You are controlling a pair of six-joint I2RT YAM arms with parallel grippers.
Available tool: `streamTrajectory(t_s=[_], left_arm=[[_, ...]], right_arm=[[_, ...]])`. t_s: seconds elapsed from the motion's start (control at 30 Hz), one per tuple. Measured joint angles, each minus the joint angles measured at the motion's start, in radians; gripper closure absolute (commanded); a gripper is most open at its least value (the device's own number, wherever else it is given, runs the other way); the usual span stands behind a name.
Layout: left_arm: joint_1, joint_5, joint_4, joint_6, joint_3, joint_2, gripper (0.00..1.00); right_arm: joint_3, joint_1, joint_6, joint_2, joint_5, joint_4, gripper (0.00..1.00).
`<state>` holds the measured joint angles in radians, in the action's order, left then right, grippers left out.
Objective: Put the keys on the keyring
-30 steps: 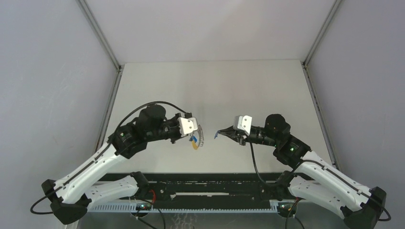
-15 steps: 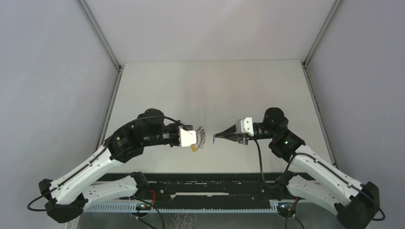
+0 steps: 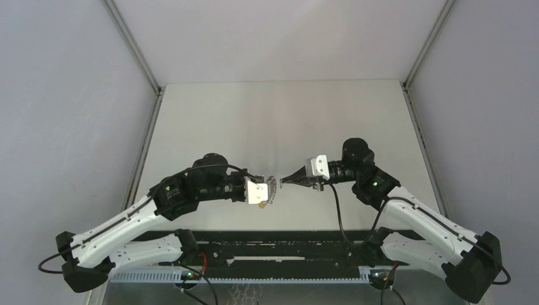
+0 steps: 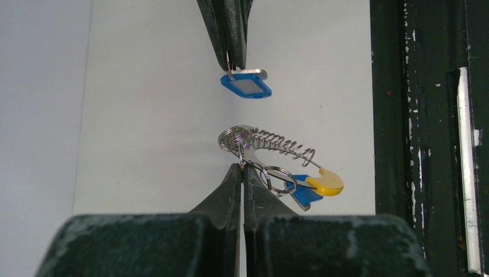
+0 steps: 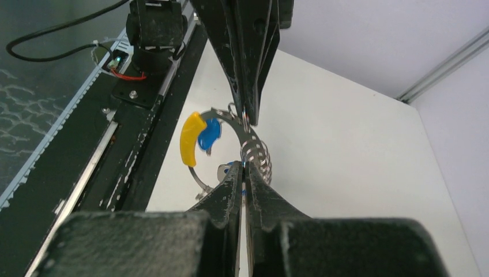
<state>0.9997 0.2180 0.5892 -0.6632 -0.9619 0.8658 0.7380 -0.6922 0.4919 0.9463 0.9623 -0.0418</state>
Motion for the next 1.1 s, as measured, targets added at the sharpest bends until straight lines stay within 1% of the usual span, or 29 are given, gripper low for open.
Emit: streamTrajectory(t_s=[0.2,0.5,0.6,0.73,0.8,0.87,1.03,1.1], left_arm=[[0.008,-0.036,-0.028,0.003,0.009,0.001,1.00],[0.024,-0.078,-0.041,0.008,0.014,0.004,1.00],[0.026,-0.123,-0.039,0.020,0.014,0.004,1.00],[0.026,-0.274,-0.003,0.077,0.014,-0.004,1.00],[0.026,-0.379,0.022,0.115,0.014,-0.021,1.00],[0.026,-0.482,0.042,0.151,0.015,-0.059,1.00],[0.026,-0.686,0.045,0.210,0.069,-0.227,1.00],[0.026,-0.743,0.050,0.219,0.080,-0.279,1.00]], right_arm=[[0.037,-0.057,0.034,0.010,-0.061,0.067,1.00],[0.040,-0.087,0.062,0.010,-0.121,0.120,1.00],[0.050,-0.104,0.046,0.014,-0.187,0.144,1.00],[0.087,-0.192,-0.009,0.051,-0.336,0.200,1.00],[0.094,-0.248,-0.039,0.074,-0.404,0.227,1.00],[0.096,-0.280,-0.071,0.094,-0.452,0.261,1.00],[0.096,-0.293,-0.164,0.121,-0.563,0.381,1.00],[0.096,-0.297,-0.193,0.126,-0.594,0.426,1.00]])
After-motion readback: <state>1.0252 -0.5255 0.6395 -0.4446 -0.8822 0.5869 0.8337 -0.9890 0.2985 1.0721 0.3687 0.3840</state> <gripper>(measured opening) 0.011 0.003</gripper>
